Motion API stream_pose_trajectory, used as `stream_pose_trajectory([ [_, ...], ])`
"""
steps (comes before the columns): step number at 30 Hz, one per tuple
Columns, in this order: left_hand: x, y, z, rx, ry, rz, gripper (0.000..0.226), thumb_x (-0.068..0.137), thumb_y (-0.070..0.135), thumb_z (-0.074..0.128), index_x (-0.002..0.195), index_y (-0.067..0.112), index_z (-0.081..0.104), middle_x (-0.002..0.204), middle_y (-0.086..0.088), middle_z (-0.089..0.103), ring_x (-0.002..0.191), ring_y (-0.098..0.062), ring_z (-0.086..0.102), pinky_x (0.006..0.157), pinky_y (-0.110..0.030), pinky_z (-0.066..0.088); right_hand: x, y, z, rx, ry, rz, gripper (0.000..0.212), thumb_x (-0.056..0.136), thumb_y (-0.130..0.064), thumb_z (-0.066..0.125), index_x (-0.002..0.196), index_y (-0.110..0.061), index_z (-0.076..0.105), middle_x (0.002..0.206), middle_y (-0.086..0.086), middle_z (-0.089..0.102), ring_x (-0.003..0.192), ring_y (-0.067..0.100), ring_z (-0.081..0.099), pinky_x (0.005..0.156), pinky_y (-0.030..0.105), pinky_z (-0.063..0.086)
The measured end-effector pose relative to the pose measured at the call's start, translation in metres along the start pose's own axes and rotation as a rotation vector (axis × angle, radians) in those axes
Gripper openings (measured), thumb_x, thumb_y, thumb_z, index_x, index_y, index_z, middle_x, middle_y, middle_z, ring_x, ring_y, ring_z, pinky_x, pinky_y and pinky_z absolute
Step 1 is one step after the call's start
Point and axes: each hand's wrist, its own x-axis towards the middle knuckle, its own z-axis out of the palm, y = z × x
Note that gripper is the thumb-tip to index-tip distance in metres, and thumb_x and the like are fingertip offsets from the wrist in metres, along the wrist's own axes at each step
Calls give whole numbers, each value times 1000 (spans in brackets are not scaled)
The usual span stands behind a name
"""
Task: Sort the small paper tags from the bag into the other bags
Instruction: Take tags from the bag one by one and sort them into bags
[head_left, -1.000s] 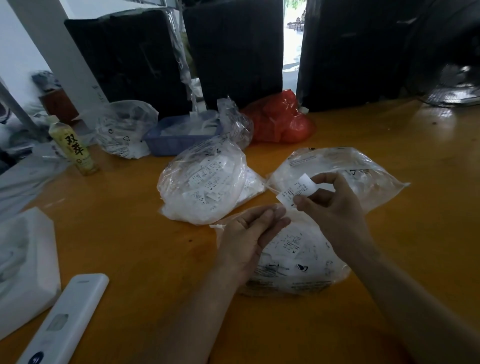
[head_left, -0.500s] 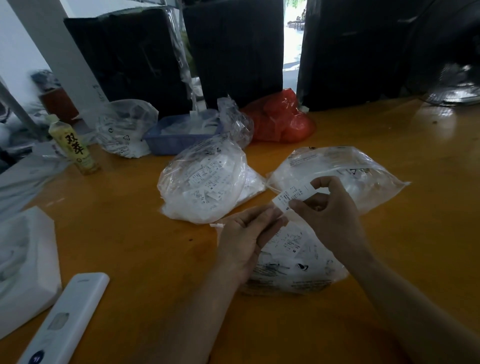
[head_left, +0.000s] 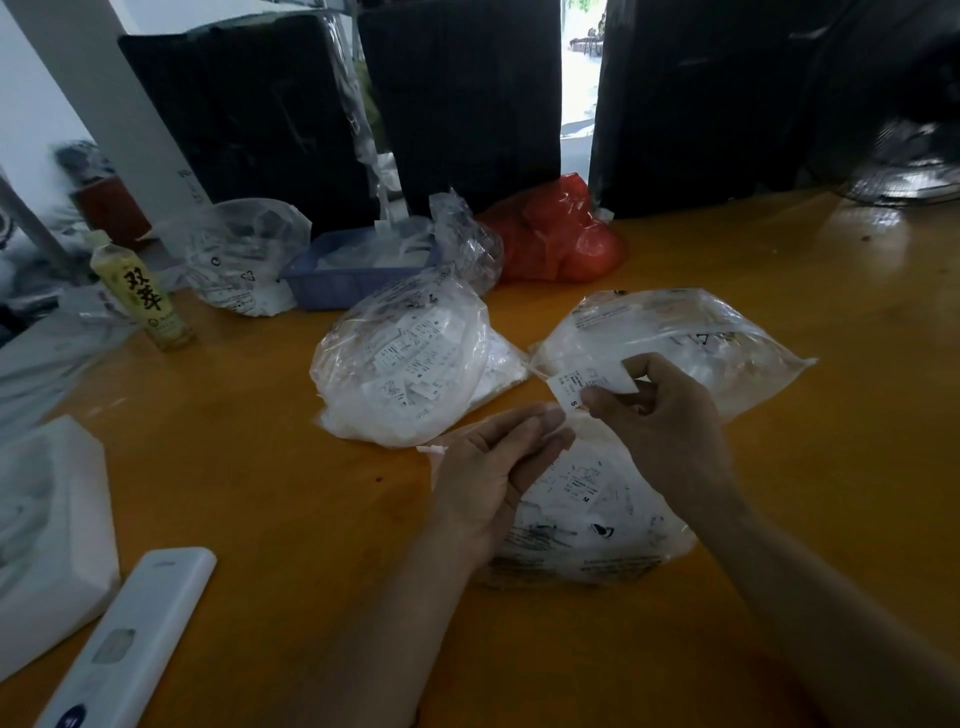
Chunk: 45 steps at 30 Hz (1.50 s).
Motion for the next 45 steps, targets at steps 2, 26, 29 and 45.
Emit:
stream_pose_trajectory([
  [2, 0, 1, 0, 2, 7, 2, 23, 83, 6, 72, 103, -2, 80, 112, -26, 76, 100, -34, 77, 79, -27, 63, 1, 3, 0, -7, -23, -5, 18, 87, -31, 79, 97, -25, 65, 90, -10, 77, 83, -2, 72, 69, 17, 54],
  [26, 2, -1, -2, 91, 137, 72, 28, 74, 15, 81, 100, 4, 79, 99, -19, 79, 85, -22, 79, 66, -24, 62, 2, 5, 0, -75, -29, -106, 17, 92, -30, 74, 105, -30, 64, 82, -20, 73, 74, -3, 68, 64, 9, 49],
  [29, 0, -1, -2, 116, 131, 60, 20, 74, 18, 81, 93, 13, 84, 97, -11, 80, 83, -16, 78, 62, -24, 62, -3, 5, 5, -94, -60, -111, 11, 89, -28, 77, 96, -29, 68, 77, -18, 72, 73, -5, 69, 63, 7, 50],
  [45, -3, 16, -5, 743, 133, 342, 30, 92, 17, 77, 110, 41, 76, 100, 12, 79, 88, -2, 73, 71, -22, 59, 7, 9, -4, -40, 18, -125, 7, 91, -27, 75, 98, -26, 75, 87, -24, 72, 79, -3, 69, 67, 10, 52],
])
